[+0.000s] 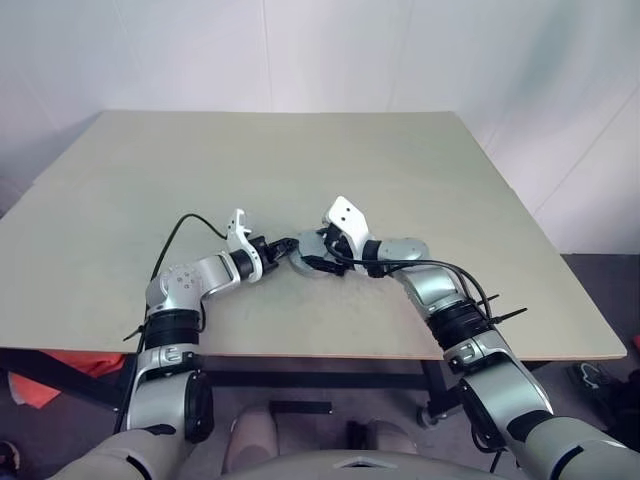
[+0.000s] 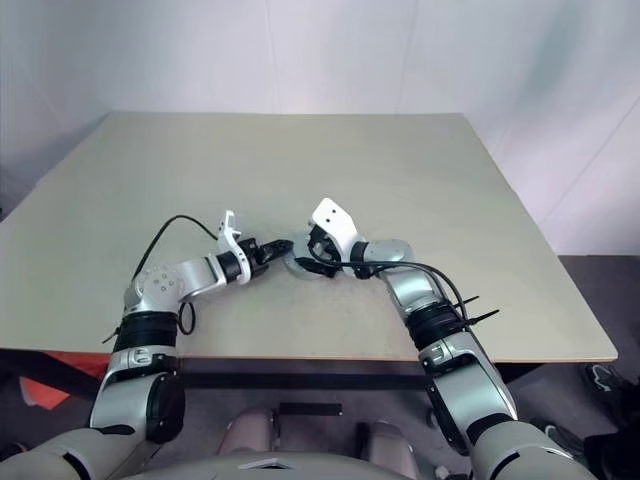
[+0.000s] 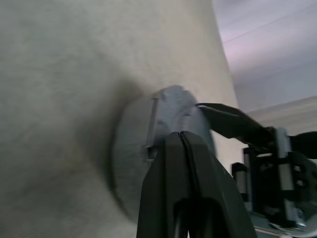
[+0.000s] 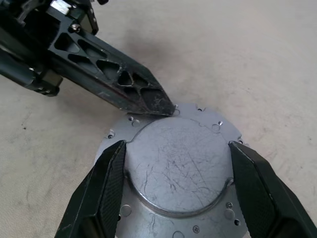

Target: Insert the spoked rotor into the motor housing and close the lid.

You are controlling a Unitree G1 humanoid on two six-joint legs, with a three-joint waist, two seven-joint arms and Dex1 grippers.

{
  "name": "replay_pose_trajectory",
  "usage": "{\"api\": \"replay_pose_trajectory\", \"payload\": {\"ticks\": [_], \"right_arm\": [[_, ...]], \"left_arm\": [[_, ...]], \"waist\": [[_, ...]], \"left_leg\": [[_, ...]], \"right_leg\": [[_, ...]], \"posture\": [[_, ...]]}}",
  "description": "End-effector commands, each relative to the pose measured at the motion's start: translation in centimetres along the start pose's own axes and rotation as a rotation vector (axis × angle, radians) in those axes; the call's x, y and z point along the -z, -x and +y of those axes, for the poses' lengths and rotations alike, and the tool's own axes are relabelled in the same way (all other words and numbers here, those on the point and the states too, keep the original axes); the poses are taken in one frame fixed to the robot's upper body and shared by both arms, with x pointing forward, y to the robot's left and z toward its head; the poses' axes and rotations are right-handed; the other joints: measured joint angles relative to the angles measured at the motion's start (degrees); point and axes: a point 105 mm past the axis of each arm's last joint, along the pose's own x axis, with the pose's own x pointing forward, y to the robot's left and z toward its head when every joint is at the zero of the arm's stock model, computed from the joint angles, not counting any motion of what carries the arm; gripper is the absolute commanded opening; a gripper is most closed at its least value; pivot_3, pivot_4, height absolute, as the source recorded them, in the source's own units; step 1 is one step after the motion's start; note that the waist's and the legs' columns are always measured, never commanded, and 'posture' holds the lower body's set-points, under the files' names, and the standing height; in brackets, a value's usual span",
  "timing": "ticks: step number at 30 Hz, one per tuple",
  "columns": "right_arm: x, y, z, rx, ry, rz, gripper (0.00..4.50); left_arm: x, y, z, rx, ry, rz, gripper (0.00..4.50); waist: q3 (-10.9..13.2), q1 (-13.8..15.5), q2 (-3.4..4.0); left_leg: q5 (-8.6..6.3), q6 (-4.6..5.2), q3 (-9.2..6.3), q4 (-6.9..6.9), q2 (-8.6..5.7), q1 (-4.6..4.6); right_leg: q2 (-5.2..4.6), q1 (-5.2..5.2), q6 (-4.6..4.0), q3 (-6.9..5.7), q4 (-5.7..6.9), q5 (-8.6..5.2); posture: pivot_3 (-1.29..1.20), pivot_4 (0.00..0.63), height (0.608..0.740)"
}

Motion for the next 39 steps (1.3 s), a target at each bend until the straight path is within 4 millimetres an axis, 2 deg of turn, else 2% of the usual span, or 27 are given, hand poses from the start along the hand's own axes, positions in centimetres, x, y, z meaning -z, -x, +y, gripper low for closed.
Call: {"api": "replay_pose_trajectory", "payload": {"ticks": [1, 3, 5, 9, 12, 14, 15, 17, 19, 22, 25, 27, 29, 31, 33, 35, 39], "right_arm": [[1.6, 0.3, -0.4, 0.036, -0.019, 0.063, 3.53], [1.7, 0.4, -0.7, 0.054, -0.028, 0.065, 3.53], [1.6, 0.4, -0.9, 0.062, -0.055, 0.055, 3.53], [0.5, 0.5, -1.6, 0.092, -0.041, 0.02, 4.49], [-0.3, 0.6, -1.6, 0.091, -0.027, -0.01, 4.49], [-0.9, 0.7, -1.6, 0.082, -0.049, -0.03, 4.49], [-0.8, 0.7, -1.6, 0.081, -0.05, -0.026, 4.49], [-0.5, 0.7, -1.6, 0.084, -0.057, -0.013, 4.49], [-0.2, 0.6, -1.4, 0.082, -0.059, -0.005, 4.49], [0.1, 0.5, -1.2, 0.073, -0.058, 0.001, 4.49], [0.1, 0.4, -1.1, 0.069, -0.056, 0.004, 4.49], [0.1, 0.4, -1.2, 0.069, -0.053, 0.004, 4.49], [-0.1, 0.3, -1.2, 0.07, -0.05, 0.002, 4.49], [-0.1, 0.3, -1.3, 0.072, -0.048, 0.001, 4.49], [-0.1, 0.3, -1.3, 0.075, -0.048, 0.001, 4.49], [-0.1, 0.4, -1.4, 0.08, -0.048, 0.0, 4.49], [-0.1, 0.6, -1.8, 0.093, -0.052, -0.002, 4.49]], "left_arm": [[0.9, 0.3, 3.7, -0.179, 0.022, 0.027, 0.04], [1.0, 0.4, 3.8, -0.177, 0.021, 0.028, 0.04], [0.9, 0.4, 3.5, -0.158, 0.017, 0.025, 0.04], [0.9, 0.2, 2.5, -0.11, 0.015, 0.027, 0.0], [1.1, 0.1, 1.5, -0.057, 0.016, 0.036, 0.0], [1.0, 0.2, 0.1, 0.028, 0.028, 0.027, 0.0], [0.3, 0.3, -0.3, 0.058, 0.029, -0.016, 0.0], [-2.5, 0.7, 0.2, 0.032, 0.028, -0.177, 0.0], [-5.2, 1.6, -0.5, 0.069, 0.06, -0.313, 0.0], [-6.8, 2.4, -2.2, 0.169, 0.106, -0.381, 0.0], [-6.3, 2.4, -3.2, 0.225, 0.105, -0.344, 0.0], [-4.8, 1.9, -3.6, 0.241, 0.094, -0.26, 0.0], [-2.4, 1.1, -3.1, 0.214, 0.095, -0.13, 0.0], [-0.6, 0.6, -2.1, 0.147, 0.112, -0.036, 0.0], [0.6, 0.2, -0.1, 0.038, 0.126, 0.02, 0.0], [1.2, 0.2, 1.7, -0.059, 0.141, 0.032, 0.0], [1.4, 0.3, 3.1, -0.121, 0.149, 0.032, 0.0]], "waist": [[-0.03, -0.01, 0.06], [-0.05, -0.01, 0.08], [-0.05, -0.01, 0.08], [-0.06, 0.03, 0.1], [-0.07, 0.01, 0.13], [-0.06, 0.02, 0.13], [-0.06, 0.02, 0.13], [-0.03, 0.05, 0.12], [0.03, -0.05, 0.02], [0.05, -0.07, -0.02], [0.05, -0.07, -0.02], [0.06, -0.07, -0.03], [0.06, -0.07, -0.03], [0.07, -0.07, -0.03], [0.08, -0.08, -0.03], [0.07, -0.05, -0.02], [0.06, -0.05, 0.0]], "left_leg": [[0.0, 0.0, 0.0, -0.02, 0.0, 0.17], [-0.03, 0.04, 0.0, -0.14, -0.06, 0.78], [-0.04, 0.05, -0.04, -0.24, -0.08, 0.91], [-0.03, 0.04, -0.07, -0.44, -0.09, 0.73], [-0.03, 0.03, -0.05, -0.49, -0.09, 0.7], [-0.03, 0.03, -0.01, -0.52, -0.08, 0.59], [-0.03, 0.03, 0.0, -0.52, -0.08, 0.54], [-0.02, 0.03, 0.02, -0.5, -0.09, 0.48], [-0.03, 0.03, 0.03, -0.5, -0.09, 0.44], [-0.02, 0.02, 0.03, -0.51, -0.03, 0.43], [-0.02, 0.02, 0.04, -0.52, -0.05, 0.44], [-0.02, 0.02, 0.06, -0.52, -0.05, 0.43], [-0.02, 0.02, 0.08, -0.53, -0.05, 0.44], [-0.02, 0.02, 0.09, -0.54, -0.05, 0.44], [-0.02, 0.02, 0.09, -0.54, -0.05, 0.43], [-0.02, 0.02, 0.07, -0.57, -0.04, 0.45], [-0.02, 0.02, 0.05, -0.59, -0.06, 0.61]], "right_leg": [[0.0, 0.18, 0.26, 0.0, -0.04, -0.15], [-0.05, 0.73, 0.43, 0.03, -0.17, -0.27], [-0.07, 0.83, 0.48, 0.03, -0.26, -0.31], [-0.09, 0.62, 0.48, 0.07, -0.33, -0.31], [-0.1, 0.56, 0.47, 0.08, -0.29, -0.3], [-0.09, 0.45, 0.46, 0.07, -0.25, -0.3], [-0.09, 0.42, 0.45, 0.07, -0.25, -0.29], [-0.1, 0.42, 0.44, 0.07, -0.27, -0.3], [-0.09, 0.41, 0.44, 0.07, -0.31, -0.3], [-0.04, 0.35, 0.43, 0.06, -0.29, -0.3], [-0.05, 0.36, 0.42, 0.07, -0.3, -0.3], [-0.05, 0.35, 0.42, 0.07, -0.3, -0.31], [-0.05, 0.34, 0.43, 0.07, -0.29, -0.31], [-0.05, 0.33, 0.43, 0.07, -0.29, -0.31], [-0.05, 0.31, 0.44, 0.07, -0.29, -0.31], [-0.03, 0.31, 0.44, 0.07, -0.3, -0.32], [-0.04, 0.46, 0.47, 0.08, -0.33, -0.33]], "posture": [[0.0, 0.0, 0.74], [0.0, 0.0, 0.74], [0.0, 0.0, 0.74], [0.0, 0.0, 0.74], [0.0, 0.0, 0.74], [0.0, 0.0, 0.74], [0.0, 0.0, 0.74], [0.0, 0.0, 0.74], [0.0, 0.0, 0.74], [0.0, 0.0, 0.74], [0.0, 0.0, 0.74], [0.0, 0.0, 0.74], [0.0, 0.0, 0.74], [0.0, 0.0, 0.74], [0.0, 0.0, 0.74], [0.0, 0.0, 0.74], [0.0, 0.0, 0.74]]}}
